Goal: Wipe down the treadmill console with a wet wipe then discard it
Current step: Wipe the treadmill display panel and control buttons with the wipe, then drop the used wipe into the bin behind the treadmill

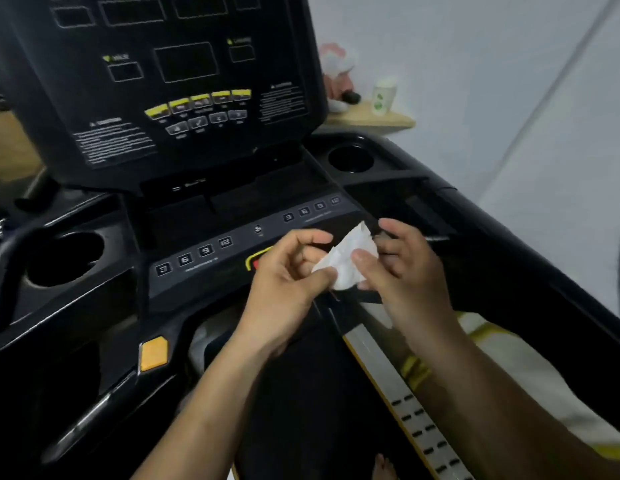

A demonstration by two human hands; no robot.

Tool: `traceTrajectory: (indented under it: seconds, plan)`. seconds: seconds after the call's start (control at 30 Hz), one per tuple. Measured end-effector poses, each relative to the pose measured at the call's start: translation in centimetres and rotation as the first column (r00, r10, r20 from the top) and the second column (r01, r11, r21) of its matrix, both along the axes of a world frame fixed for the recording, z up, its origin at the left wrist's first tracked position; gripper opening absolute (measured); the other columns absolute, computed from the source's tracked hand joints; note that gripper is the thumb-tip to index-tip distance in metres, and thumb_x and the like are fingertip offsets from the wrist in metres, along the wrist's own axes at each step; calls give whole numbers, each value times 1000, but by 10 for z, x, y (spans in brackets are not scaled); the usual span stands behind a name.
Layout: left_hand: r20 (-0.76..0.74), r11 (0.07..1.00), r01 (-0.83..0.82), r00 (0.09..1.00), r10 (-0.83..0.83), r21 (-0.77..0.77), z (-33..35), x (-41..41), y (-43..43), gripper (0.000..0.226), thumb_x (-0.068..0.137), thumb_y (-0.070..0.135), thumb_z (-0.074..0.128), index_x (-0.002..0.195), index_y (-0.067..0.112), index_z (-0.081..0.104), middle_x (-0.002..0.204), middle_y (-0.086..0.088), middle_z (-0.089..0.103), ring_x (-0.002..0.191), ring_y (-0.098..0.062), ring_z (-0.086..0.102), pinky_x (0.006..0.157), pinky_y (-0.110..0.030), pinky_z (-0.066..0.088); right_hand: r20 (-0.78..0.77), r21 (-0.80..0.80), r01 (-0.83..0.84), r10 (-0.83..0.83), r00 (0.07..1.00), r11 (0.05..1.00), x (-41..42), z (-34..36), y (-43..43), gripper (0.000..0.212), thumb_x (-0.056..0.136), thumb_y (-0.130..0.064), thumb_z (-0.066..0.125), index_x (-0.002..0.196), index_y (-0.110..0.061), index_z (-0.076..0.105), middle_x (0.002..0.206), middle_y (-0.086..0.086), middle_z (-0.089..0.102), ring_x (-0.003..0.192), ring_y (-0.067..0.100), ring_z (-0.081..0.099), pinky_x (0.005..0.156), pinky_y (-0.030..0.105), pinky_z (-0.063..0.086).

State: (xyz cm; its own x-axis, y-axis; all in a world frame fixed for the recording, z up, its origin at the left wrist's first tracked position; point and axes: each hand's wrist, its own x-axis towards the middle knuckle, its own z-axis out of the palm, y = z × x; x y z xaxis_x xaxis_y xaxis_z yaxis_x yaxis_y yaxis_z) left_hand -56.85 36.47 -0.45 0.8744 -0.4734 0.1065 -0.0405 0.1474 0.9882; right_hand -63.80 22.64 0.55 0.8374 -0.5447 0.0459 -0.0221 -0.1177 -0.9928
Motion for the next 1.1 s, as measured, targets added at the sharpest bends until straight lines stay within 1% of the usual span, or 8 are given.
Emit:
traceTrajectory:
  seconds: [0.23,0.4,0.53,0.63,0.8,0.93,1.03,1.1]
  plan:
    - [-109,924,380,918,-382,-42,2,-48,-87,16,77,16,75,92,12,71,85,-11,74,76,-23,70,70,-32,57,-17,-68,331,-333,943,941,-97,8,-42,6,90,-11,67,94,-13,71,81,1,73,74,15,70,63,23,56]
    - [-262,842,526,802,-537,-117,10,-111,-147,15,84,30,70,73,21,68,87,-6,70,88,-25,65,91,-52,51,11,207,594,-609,793,777,-176,17,-76,11,96,-11,58,89,-9,66,86,10,72,82,26,71,69,33,57]
    - [-375,767,585,670,-641,-266,22,-175,-186,19,88,6,63,71,14,60,87,-8,68,86,-25,64,80,-37,52,115,460,603,-717,687,652,-245,28,-93,10,97,-7,52,95,-1,60,83,15,71,82,33,70,76,43,59]
    - [-339,747,641,673,-657,-175,21,-229,-211,22,85,-12,55,87,10,59,88,-7,69,84,-21,66,68,-28,54,147,537,612,-779,610,581,-303,29,-103,10,99,-7,49,103,-2,56,85,15,72,82,33,71,69,41,59]
    - [-269,574,817,563,-781,44,22,-330,-247,32,80,7,63,109,19,69,105,-9,69,96,-28,65,75,-36,50,98,449,737,-848,521,505,-413,17,-130,9,99,-11,52,96,-10,60,80,5,71,77,22,69,61,32,55]
    - [-108,486,847,515,-850,216,16,-417,-273,11,88,16,69,92,9,76,97,-18,71,89,-31,66,84,-43,50,78,360,781,-850,520,511,-499,8,-153,10,96,-17,58,102,-9,60,89,6,70,80,20,69,62,31,56]
    - [-122,489,855,511,-851,172,13,-476,-290,39,73,28,75,84,-7,63,84,-18,61,80,-30,57,79,-42,44,20,321,827,-876,481,461,-552,-3,-166,30,90,-25,67,117,-19,55,104,2,68,95,21,68,77,40,59]
    - [-175,477,862,503,-847,171,9,-510,-302,43,64,32,77,73,-4,55,80,-14,53,77,-26,49,75,-40,39,11,235,873,-899,437,427,-583,-13,-169,43,85,-30,74,121,-24,51,107,1,65,98,16,66,78,33,57]
